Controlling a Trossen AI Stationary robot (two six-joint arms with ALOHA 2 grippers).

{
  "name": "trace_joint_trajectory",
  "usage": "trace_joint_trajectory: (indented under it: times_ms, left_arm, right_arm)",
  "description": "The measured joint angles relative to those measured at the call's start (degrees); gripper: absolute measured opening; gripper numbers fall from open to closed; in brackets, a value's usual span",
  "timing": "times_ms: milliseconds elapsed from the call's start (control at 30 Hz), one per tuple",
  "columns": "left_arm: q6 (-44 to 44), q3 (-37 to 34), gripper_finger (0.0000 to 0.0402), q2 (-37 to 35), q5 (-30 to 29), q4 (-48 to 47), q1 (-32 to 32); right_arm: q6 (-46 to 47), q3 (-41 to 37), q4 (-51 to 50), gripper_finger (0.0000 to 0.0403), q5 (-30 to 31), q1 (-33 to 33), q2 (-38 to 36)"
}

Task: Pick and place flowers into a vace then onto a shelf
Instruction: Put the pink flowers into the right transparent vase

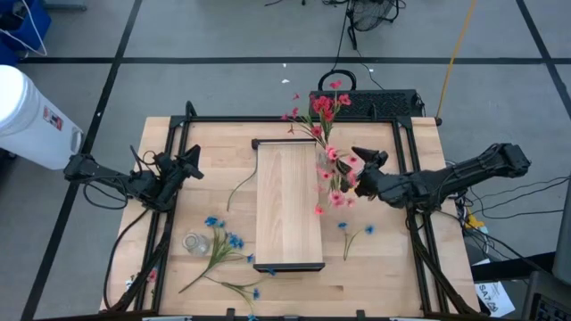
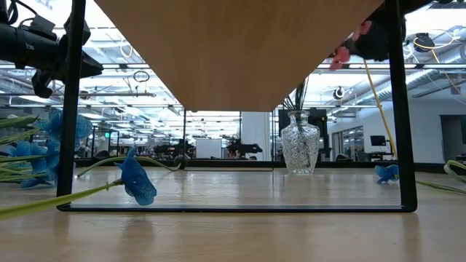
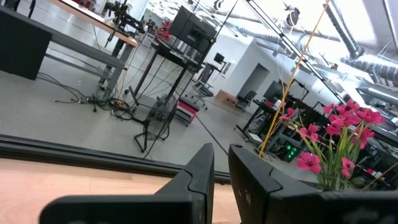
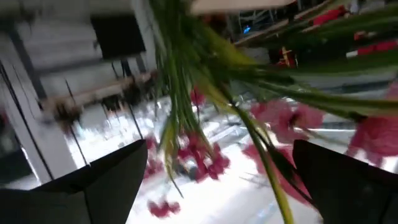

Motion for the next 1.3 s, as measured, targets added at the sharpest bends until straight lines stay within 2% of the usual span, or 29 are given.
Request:
trace_joint_trajectory:
  times_ms: [100, 333, 600, 833, 933, 1067, 1200, 1300]
  left_arm:
    - [0.0, 0.0, 0.0051, 0.0, 0.0, 0.0, 0.0]
    - [0.0, 0.0, 0.0051, 0.0, 0.0, 0.0, 0.0]
    - [0.0, 0.0, 0.0051, 0.0, 0.0, 0.0, 0.0]
    - [0.0, 0.0, 0.0051, 0.0, 0.0, 0.0, 0.0]
    - [0.0, 0.0, 0.0051, 0.0, 0.0, 0.0, 0.0]
    - [0.0, 0.0, 0.0051, 0.0, 0.0, 0.0, 0.0]
    - [0.0, 0.0, 0.0051, 0.0, 0.0, 0.0, 0.0]
    - [0.0, 0.0, 0.0051, 0.0, 0.0, 0.0, 0.0]
  right_arm:
    - [10.8, 0.0, -4.4, 0.0391, -4.2, -0.1, 0.3]
    - [30.6, 0.0, -3.6, 0.0391, -6.3, -0.1, 0.2]
    - [52.8, 0.0, 8.2, 0.0391, -6.8, 0.4, 0.2]
    - [60.7, 0.0, 13.7, 0.0391, -9.9, 0.3, 0.2]
    - [69.1, 0.0, 17.7, 0.0391, -11.1, 0.3, 0.2]
    - [77.5, 0.0, 17.9, 0.0391, -9.9, 0.3, 0.0]
    - [81.1, 0.0, 19.8, 0.0391, -7.9, 0.3, -0.2]
    - [77.1, 0.0, 23.0, 0.0391, -8.1, 0.4, -0.1]
